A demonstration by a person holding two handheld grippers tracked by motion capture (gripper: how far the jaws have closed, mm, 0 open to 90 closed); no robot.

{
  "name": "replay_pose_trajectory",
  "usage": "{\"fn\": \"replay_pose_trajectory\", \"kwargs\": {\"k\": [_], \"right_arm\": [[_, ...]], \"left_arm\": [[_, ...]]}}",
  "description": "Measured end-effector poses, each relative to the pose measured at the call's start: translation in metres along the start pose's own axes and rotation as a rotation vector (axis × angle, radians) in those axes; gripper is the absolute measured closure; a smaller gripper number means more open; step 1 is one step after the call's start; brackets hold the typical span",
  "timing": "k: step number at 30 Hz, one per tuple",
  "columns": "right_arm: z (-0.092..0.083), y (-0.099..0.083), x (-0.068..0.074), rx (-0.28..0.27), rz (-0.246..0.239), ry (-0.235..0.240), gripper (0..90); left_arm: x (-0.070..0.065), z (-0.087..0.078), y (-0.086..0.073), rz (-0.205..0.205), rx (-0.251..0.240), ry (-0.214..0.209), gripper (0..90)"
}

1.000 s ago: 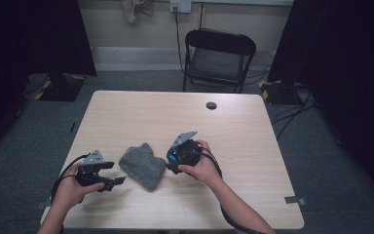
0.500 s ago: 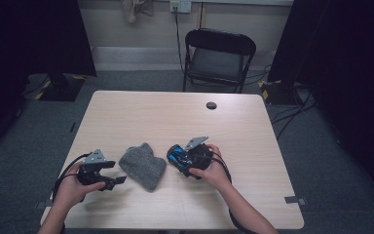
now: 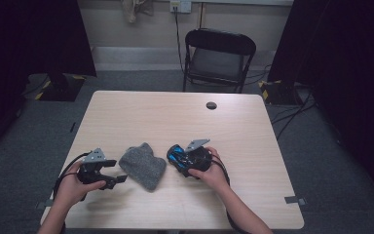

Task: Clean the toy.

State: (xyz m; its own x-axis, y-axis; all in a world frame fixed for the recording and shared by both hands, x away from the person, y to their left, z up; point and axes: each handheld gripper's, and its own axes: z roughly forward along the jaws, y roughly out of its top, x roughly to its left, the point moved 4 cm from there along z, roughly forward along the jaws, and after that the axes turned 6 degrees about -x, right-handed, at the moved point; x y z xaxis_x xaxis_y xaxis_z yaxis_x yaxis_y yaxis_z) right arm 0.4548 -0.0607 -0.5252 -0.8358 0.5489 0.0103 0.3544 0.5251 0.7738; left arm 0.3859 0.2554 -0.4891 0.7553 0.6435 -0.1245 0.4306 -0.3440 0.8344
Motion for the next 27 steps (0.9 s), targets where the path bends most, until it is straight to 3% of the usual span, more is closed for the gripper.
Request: {"fn": "replay_pose_trajectory", "kwargs": {"k": [5, 9, 10, 15, 16, 17, 18, 19, 23, 27], "right_arm": [[-0.001, -0.002, -0.001, -0.016, 0.003, 0.000, 25.7], [-0.001, -0.002, -0.001, -0.015, 0.003, -0.002, 25.7], [-0.001, -0.002, -0.001, -0.015, 0.005, -0.002, 25.7], [-0.001, -0.002, 0.000, -0.023, 0.006, -0.005, 25.6], [-0.001, -0.002, -0.001, -0.027, 0.006, -0.006, 25.6], [-0.001, -0.003, 0.000, -0.028, 0.007, -0.005, 25.6], [-0.001, -0.003, 0.000, -0.032, 0.007, -0.007, 25.6], [-0.001, -0.003, 0.000, -0.034, 0.007, -0.005, 25.6], [-0.001, -0.004, 0.000, -0.042, 0.009, -0.007, 25.6], [-0.001, -0.004, 0.000, -0.044, 0.011, -0.009, 25.6]], "left_arm": [[-0.005, 0.006, 0.020, 0.080, -0.022, -0.030, 18.2], [-0.008, 0.017, 0.032, 0.128, -0.006, -0.057, 17.8], [-0.009, 0.026, 0.039, 0.171, 0.009, -0.073, 17.7], [-0.014, 0.043, 0.054, 0.225, 0.000, -0.118, 17.3], [-0.018, 0.052, 0.059, 0.257, 0.005, -0.155, 17.9], [-0.018, 0.052, 0.059, 0.257, 0.005, -0.155, 18.2], [-0.021, 0.060, 0.060, 0.288, 0.038, -0.186, 18.7], [-0.021, 0.060, 0.060, 0.288, 0.038, -0.186, 20.0], [-0.022, 0.074, 0.051, 0.295, 0.115, -0.214, 19.8], [-0.020, 0.076, 0.043, 0.297, 0.144, -0.218, 21.0]]}}
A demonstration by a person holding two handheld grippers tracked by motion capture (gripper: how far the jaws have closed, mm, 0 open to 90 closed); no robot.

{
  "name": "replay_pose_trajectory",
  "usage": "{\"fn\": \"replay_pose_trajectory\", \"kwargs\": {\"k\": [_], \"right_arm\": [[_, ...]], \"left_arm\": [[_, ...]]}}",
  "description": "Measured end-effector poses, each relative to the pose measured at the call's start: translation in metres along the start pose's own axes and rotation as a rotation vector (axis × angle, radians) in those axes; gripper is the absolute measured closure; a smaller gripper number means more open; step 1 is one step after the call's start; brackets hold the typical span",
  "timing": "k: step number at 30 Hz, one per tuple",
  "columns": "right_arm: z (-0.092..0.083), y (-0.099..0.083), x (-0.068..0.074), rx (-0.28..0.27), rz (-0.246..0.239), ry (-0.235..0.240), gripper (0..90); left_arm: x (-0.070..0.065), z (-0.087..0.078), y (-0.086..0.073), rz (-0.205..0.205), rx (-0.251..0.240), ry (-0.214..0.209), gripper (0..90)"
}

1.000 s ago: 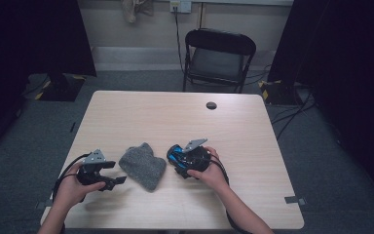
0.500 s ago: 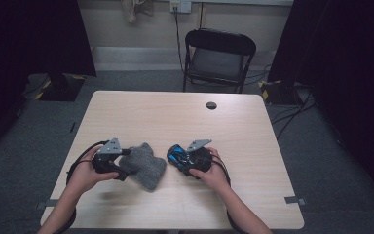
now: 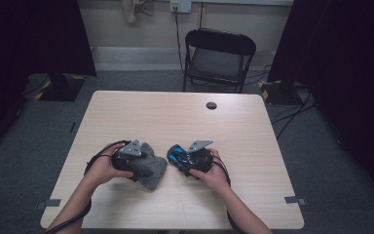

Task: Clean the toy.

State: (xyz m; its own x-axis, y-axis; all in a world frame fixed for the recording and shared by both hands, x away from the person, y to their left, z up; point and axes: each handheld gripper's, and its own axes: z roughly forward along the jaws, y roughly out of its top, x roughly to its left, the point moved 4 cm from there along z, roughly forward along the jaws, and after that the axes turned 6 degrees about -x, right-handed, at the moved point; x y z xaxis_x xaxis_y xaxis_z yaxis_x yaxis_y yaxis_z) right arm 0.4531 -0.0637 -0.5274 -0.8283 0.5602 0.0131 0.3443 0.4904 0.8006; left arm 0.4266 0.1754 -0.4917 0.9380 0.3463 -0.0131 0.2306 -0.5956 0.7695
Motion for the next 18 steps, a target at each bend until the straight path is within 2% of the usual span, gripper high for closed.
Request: {"fn": "replay_pose_trajectory", "kwargs": {"k": [2, 4, 8, 9, 13, 15, 18], "right_arm": [[0.000, 0.000, 0.000, -0.001, 0.001, -0.002, 25.6], [0.000, 0.000, 0.000, -0.002, 0.001, -0.002, 25.6], [0.000, 0.000, 0.000, -0.003, 0.002, -0.003, 25.5], [0.000, 0.000, 0.001, -0.007, 0.004, -0.005, 25.5], [0.000, -0.001, 0.001, -0.010, 0.005, -0.008, 25.5], [0.000, -0.001, 0.001, -0.010, 0.006, -0.008, 25.5], [0.000, -0.001, 0.001, -0.010, 0.007, -0.009, 25.5]], "left_arm": [[0.000, 0.004, -0.008, -0.030, 0.037, -0.007, 21.1], [0.000, 0.007, -0.013, -0.032, 0.058, 0.005, 23.7], [-0.001, 0.011, -0.015, -0.033, 0.057, 0.027, 30.9], [0.000, 0.010, -0.015, -0.040, 0.052, 0.059, 35.5], [0.002, 0.008, -0.016, -0.067, 0.048, 0.125, 52.5], [0.005, 0.006, -0.016, -0.122, 0.045, 0.179, 59.3], [0.010, 0.001, -0.018, -0.170, 0.049, 0.246, 65.7]]}}
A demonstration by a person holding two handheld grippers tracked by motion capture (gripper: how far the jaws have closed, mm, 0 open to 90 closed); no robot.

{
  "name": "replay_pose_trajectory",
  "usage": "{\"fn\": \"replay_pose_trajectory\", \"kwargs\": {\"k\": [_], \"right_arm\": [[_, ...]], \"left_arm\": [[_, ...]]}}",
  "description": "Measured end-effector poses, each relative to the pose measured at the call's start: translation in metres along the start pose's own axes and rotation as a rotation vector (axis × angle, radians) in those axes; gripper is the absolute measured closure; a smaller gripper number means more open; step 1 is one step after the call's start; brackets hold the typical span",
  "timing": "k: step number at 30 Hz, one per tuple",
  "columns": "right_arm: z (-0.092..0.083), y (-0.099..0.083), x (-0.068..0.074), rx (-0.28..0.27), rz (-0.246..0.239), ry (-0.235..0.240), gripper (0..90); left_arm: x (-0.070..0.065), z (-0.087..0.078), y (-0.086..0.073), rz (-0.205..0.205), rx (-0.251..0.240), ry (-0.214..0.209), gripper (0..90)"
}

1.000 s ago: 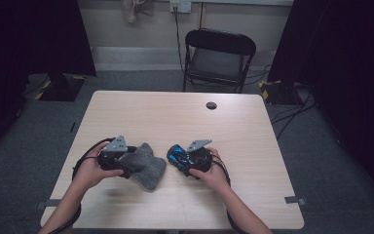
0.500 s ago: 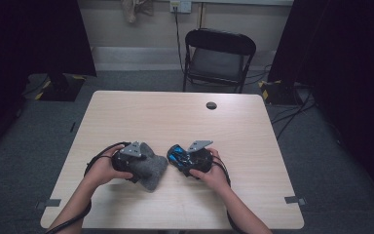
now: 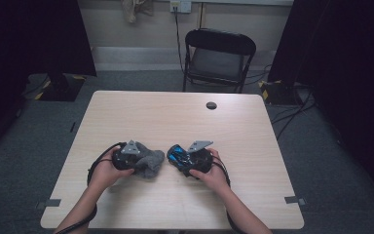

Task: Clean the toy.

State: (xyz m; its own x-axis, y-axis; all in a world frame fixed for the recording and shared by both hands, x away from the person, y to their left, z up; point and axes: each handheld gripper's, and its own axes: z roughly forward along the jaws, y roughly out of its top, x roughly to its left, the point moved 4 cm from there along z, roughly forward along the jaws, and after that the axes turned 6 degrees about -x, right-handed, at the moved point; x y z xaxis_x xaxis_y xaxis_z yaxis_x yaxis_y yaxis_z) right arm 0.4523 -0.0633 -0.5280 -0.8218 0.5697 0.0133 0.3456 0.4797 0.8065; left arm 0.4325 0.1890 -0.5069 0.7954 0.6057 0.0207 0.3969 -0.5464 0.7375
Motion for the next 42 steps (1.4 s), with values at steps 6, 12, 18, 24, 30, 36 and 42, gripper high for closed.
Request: {"fn": "replay_pose_trajectory", "kwargs": {"k": [6, 12, 18, 24, 30, 36, 42], "right_arm": [[0.000, 0.000, 0.000, -0.001, 0.000, -0.001, 25.5], [0.000, 0.000, 0.000, -0.001, 0.001, -0.001, 25.5], [0.000, -0.001, 0.000, -0.004, 0.000, 0.001, 25.4], [0.000, -0.001, 0.000, -0.005, 0.001, 0.000, 25.5], [0.000, -0.001, 0.000, -0.007, 0.001, 0.001, 25.5], [0.000, -0.001, 0.000, -0.007, 0.001, 0.000, 25.5], [0.000, -0.001, 0.000, -0.006, 0.003, -0.004, 25.4]], "left_arm": [[0.009, -0.005, -0.002, -0.055, 0.005, 0.050, 65.5], [0.006, -0.013, 0.007, 0.023, -0.067, -0.024, 31.0], [0.016, -0.011, 0.010, 0.067, -0.083, -0.076, 18.3], [0.019, 0.002, 0.008, 0.121, -0.045, -0.145, 18.2], [0.019, 0.016, -0.002, 0.058, -0.042, -0.143, 19.1], [0.018, 0.017, -0.002, 0.021, -0.036, -0.087, 26.8], [0.017, 0.013, 0.003, -0.067, -0.016, -0.005, 58.6]]}}
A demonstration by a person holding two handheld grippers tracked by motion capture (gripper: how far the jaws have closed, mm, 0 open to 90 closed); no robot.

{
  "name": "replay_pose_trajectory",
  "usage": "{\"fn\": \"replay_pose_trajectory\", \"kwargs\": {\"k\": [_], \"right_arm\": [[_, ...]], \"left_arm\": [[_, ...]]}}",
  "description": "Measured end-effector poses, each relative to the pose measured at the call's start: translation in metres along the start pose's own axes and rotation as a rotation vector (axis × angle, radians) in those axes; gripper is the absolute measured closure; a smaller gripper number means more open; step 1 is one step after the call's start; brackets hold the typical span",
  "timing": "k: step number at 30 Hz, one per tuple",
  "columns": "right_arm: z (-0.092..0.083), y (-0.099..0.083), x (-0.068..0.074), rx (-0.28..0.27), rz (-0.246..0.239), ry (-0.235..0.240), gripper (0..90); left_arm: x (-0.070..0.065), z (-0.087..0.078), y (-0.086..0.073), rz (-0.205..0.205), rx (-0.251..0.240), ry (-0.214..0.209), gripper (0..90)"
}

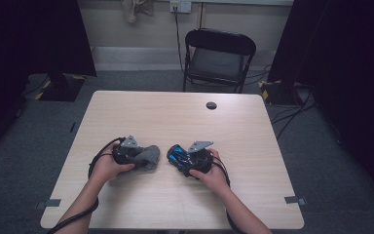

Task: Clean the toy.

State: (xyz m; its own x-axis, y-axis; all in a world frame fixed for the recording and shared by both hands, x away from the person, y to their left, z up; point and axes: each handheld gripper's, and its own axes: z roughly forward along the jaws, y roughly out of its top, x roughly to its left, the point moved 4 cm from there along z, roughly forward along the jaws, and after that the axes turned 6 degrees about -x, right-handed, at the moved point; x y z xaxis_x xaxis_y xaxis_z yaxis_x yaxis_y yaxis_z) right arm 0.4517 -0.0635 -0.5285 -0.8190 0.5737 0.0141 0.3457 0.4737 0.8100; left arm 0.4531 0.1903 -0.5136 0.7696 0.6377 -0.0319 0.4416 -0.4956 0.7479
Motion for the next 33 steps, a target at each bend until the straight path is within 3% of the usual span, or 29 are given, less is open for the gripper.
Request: {"fn": "replay_pose_trajectory", "kwargs": {"k": [3, 5, 8, 10, 13, 16, 18, 20, 21, 23, 29, 33], "right_arm": [[0.000, 0.000, 0.000, 0.000, 0.000, 0.000, 25.4], [0.000, 0.000, 0.000, 0.000, 0.000, 0.000, 25.4], [0.000, 0.000, 0.000, 0.000, 0.000, 0.000, 25.4], [0.000, 0.000, 0.000, 0.000, 0.000, 0.000, 25.4], [0.000, 0.000, 0.000, 0.000, 0.000, 0.000, 25.4], [0.000, 0.000, 0.000, 0.000, 0.001, 0.000, 25.4], [0.000, 0.000, 0.000, 0.000, 0.000, 0.000, 25.4], [0.000, 0.000, 0.000, 0.000, 0.001, -0.001, 25.4], [0.000, 0.000, 0.000, 0.000, 0.001, -0.001, 25.4], [0.000, 0.000, 0.000, 0.000, 0.000, -0.001, 25.4], [0.000, 0.000, 0.000, 0.000, 0.000, 0.000, 25.4], [0.000, 0.001, 0.000, 0.004, 0.004, -0.002, 25.2]], "left_arm": [[-0.001, -0.002, 0.001, -0.071, 0.003, 0.040, 66.6], [-0.002, -0.003, 0.001, -0.096, 0.003, 0.060, 67.8], [-0.003, -0.005, 0.000, -0.109, -0.008, 0.056, 68.6], [-0.003, -0.007, 0.001, -0.102, -0.011, 0.039, 65.9], [-0.002, -0.010, 0.004, -0.095, -0.042, 0.004, 49.3], [0.001, -0.015, 0.007, -0.033, -0.065, -0.021, 30.2], [0.003, -0.018, 0.009, 0.006, -0.085, -0.034, 24.3], [0.004, -0.019, 0.009, 0.026, -0.092, -0.037, 21.4], [0.005, -0.019, 0.009, 0.063, -0.075, -0.052, 20.8], [0.006, -0.016, 0.007, 0.095, -0.071, -0.071, 20.8], [0.008, -0.010, -0.008, 0.074, -0.020, -0.118, 21.1], [0.007, -0.009, -0.014, 0.060, -0.037, -0.138, 20.0]]}}
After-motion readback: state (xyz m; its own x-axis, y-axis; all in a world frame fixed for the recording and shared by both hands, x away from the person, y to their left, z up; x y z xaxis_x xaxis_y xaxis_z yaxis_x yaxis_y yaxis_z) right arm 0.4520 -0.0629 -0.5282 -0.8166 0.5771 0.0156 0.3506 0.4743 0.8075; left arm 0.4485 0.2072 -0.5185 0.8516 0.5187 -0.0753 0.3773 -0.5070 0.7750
